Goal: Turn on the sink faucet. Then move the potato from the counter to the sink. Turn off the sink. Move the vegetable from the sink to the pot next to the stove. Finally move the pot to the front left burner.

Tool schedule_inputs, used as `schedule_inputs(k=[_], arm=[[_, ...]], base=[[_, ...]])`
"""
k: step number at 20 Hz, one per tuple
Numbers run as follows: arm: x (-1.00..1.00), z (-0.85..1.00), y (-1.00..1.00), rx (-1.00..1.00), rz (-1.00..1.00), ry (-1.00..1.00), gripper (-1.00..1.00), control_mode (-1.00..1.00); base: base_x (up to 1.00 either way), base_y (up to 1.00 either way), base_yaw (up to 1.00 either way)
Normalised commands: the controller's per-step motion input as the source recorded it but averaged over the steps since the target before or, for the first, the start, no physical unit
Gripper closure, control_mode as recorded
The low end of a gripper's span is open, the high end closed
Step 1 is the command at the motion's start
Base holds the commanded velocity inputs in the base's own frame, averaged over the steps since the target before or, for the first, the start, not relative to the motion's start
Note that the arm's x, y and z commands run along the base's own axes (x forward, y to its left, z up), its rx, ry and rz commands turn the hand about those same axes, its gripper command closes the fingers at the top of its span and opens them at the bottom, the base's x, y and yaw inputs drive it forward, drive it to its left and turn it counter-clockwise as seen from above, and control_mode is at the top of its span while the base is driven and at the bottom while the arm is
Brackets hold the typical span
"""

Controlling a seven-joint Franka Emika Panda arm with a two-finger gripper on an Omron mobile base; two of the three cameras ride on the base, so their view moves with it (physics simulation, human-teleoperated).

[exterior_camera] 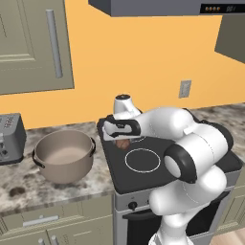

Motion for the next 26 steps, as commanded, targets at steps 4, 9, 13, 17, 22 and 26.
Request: schedule_inputs(k=[4,9,13,17,22,26], arm=[[0.0,0.0,0.0,0.0,0.0,0.0,1.0,1.0],[0.0,0.0,0.0,0.0,0.0,0.0,1.0,1.0],[0.0,0.0,0.0,0.0,0.0,0.0,1.0,1.0],[-0.05,-0.09,0.0,0.0,0.0,-0.04,1.0,-1.0],[-0.07,-0.02,0.16,0.01,0.0,-0.04,1.0,-1.0],[0.0,0.17,0.46,0.0,0.0,0.0,1.0,-1.0]], base=[[0.06,0.16,-0.01],[0.0,0.01,0.0],[0.0,0.0,0.0],[0.0,0.0,0.0],[0.0,0.0,0.0],[0.0,0.0,0.0]])
